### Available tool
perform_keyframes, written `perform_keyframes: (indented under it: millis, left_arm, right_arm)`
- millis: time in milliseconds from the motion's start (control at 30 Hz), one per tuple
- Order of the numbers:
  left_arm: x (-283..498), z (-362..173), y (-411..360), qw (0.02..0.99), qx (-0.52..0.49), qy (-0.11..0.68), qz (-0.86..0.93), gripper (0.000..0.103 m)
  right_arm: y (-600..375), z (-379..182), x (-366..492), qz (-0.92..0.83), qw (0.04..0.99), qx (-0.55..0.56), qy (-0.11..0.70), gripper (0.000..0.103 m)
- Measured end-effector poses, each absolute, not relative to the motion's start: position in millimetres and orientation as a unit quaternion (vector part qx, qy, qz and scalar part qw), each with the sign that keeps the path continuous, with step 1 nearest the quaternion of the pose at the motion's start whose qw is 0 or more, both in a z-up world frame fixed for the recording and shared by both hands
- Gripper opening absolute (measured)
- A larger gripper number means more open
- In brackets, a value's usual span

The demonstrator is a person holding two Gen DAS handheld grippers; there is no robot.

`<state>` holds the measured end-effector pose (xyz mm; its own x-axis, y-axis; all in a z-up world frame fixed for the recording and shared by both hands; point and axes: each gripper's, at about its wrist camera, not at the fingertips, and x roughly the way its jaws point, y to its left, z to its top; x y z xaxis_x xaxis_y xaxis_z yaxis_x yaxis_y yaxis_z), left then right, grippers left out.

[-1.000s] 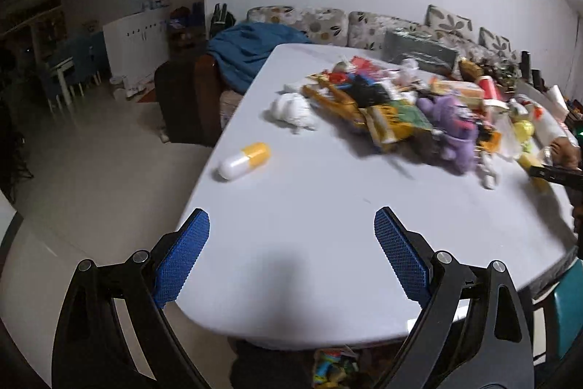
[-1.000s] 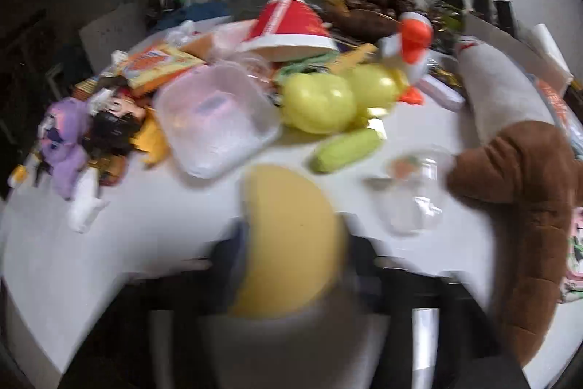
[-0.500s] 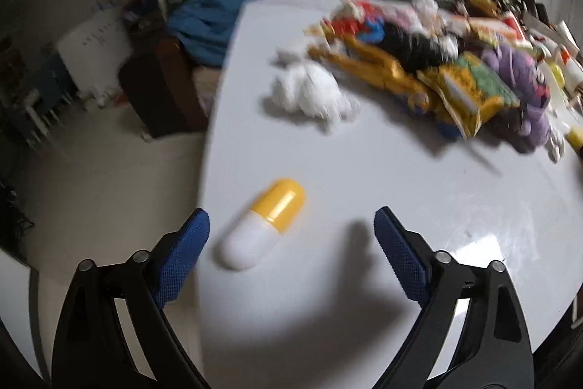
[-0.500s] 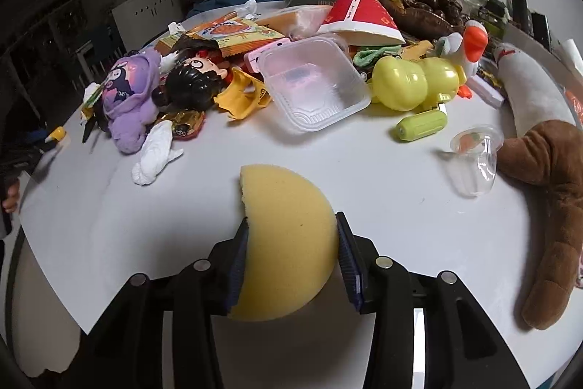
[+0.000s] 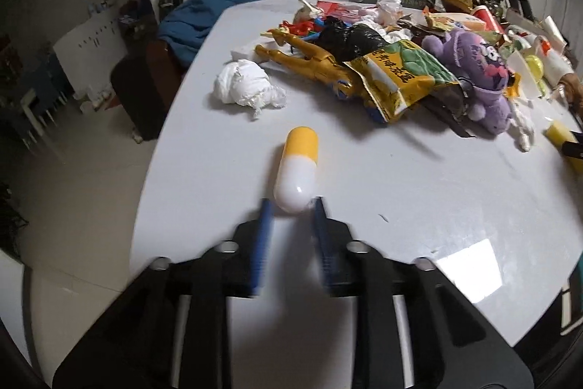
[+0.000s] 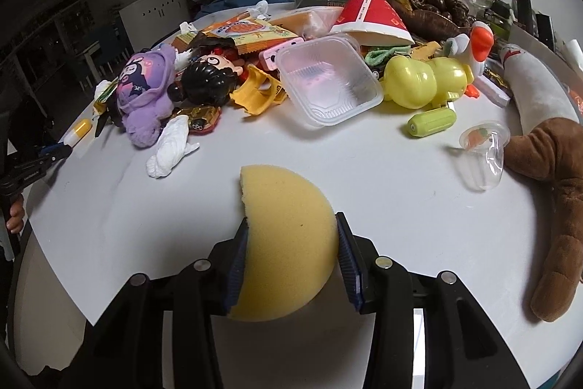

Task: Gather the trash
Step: 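Grasp the yellow sponge half with the right tool while the left tool grasps the white-yellow capsule, then drop the capsule into the box with the left tool while the right tool carries the sponge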

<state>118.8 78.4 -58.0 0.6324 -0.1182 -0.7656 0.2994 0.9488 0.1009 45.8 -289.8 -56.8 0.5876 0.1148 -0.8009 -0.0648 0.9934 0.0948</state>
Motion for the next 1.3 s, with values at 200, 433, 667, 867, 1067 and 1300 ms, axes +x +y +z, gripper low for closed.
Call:
perform_keyframes:
  millis: [200,433,667,867,1067,1300]
  left_arm:
    - [137.0,-59.6,71.4,0.893,0.125,0.418,-0.107,0.080]
    - [152.6,-58.4,74.0,0.893,0.058,0.432,-0.113,0.024]
    - [67.7,-17.9,48.9,0.917,0.018,0.373,-0.141,0.023]
    - [-24.0,-8.5,9.0,0.904,0.035,0.372,-0.207,0.023]
    - [-76.2,-54.3,-8.8,0.863,0.071,0.430,-0.255,0.023]
    - [-83.4,-146.8,-21.9,0.808,0.122,0.514,-0.262,0.082]
  right_arm:
    - [-292.3,-56.9,40.9,0.051,0.891,0.030,0.449,0.044]
    - [-293.3,-56.5,41.3,0.048,0.892,0.035,0.448,0.043]
    - [-278.8,-41.3,16.3,0.079,0.902,0.047,0.422,0.042]
    - [-240.7,-21.4,-39.4,0.164,0.894,0.039,0.415,0.042]
    - [-208.7,-45.4,-94.6,0.239,0.849,0.028,0.471,0.042]
    - [-195.8,-137.2,-97.1,0.231,0.792,0.021,0.565,0.064]
